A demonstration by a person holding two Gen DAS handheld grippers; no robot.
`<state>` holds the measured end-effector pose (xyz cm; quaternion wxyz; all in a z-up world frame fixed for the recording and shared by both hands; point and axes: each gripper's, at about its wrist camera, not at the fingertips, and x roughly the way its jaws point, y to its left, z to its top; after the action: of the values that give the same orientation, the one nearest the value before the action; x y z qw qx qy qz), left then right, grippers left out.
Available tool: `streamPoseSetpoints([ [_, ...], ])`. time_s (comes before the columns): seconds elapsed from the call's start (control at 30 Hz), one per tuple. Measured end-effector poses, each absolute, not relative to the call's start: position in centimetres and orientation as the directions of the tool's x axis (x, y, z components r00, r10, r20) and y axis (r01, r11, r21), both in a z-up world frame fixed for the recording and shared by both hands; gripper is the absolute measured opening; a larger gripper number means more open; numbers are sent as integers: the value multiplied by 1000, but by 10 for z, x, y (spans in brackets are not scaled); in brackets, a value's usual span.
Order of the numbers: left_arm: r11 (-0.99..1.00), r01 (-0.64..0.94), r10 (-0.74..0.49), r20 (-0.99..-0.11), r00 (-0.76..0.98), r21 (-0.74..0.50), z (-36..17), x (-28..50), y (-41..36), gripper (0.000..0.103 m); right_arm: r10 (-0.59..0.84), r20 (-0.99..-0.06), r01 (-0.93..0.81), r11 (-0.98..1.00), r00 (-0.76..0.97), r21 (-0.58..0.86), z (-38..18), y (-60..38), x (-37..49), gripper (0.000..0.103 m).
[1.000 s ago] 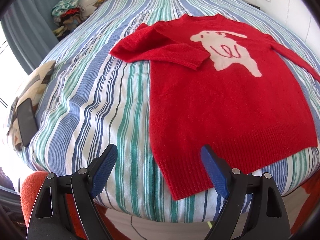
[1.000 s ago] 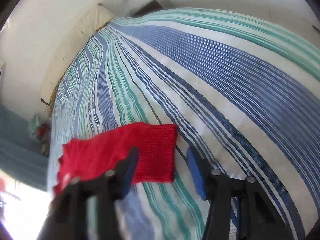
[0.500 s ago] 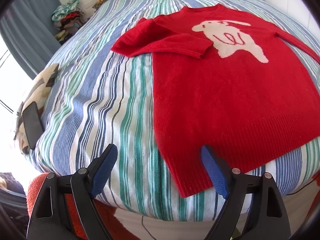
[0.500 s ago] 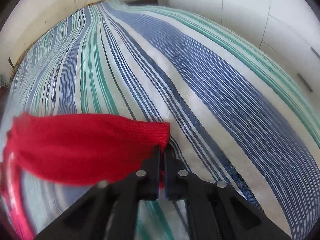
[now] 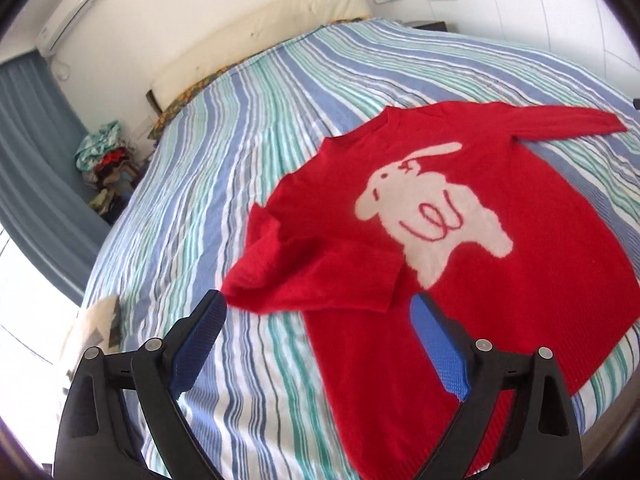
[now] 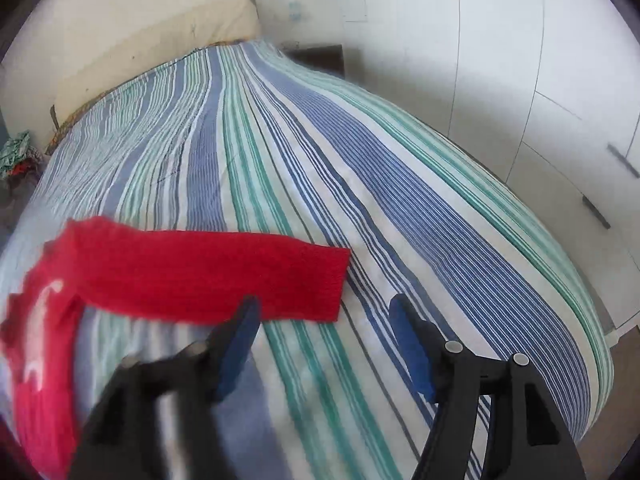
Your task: Fold small clothes
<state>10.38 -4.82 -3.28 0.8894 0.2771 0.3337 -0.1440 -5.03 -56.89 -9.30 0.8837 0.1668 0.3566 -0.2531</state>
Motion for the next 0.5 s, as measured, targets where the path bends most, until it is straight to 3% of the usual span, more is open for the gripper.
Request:
streamPoseSetpoints([
  [0.13,720,523,-13,-745,667,457,-88,148,-84,88,-236,-653,451,874,719,181,-72,-502,-86,75],
  [0.23,721,535,45,-800,598,440,-122,175,-91,66,-165,-625,362,910,763,201,-78,-448,-98,76],
  [0.3,772,539,7,-852,523,337,-125,187,-85,16,-139,-616,327,923,775,204,-90,-413,-97,76],
  [0.33,802,517,-7,-861,509,300,-120,191,-78,11,-129,-613,316,926,779,207,-96,-400,-100,76],
  [0.5,947,302,-87,-814,574,112,-47,218,5,9,-111,-627,237,964,771,121,-109,-363,-89,76],
])
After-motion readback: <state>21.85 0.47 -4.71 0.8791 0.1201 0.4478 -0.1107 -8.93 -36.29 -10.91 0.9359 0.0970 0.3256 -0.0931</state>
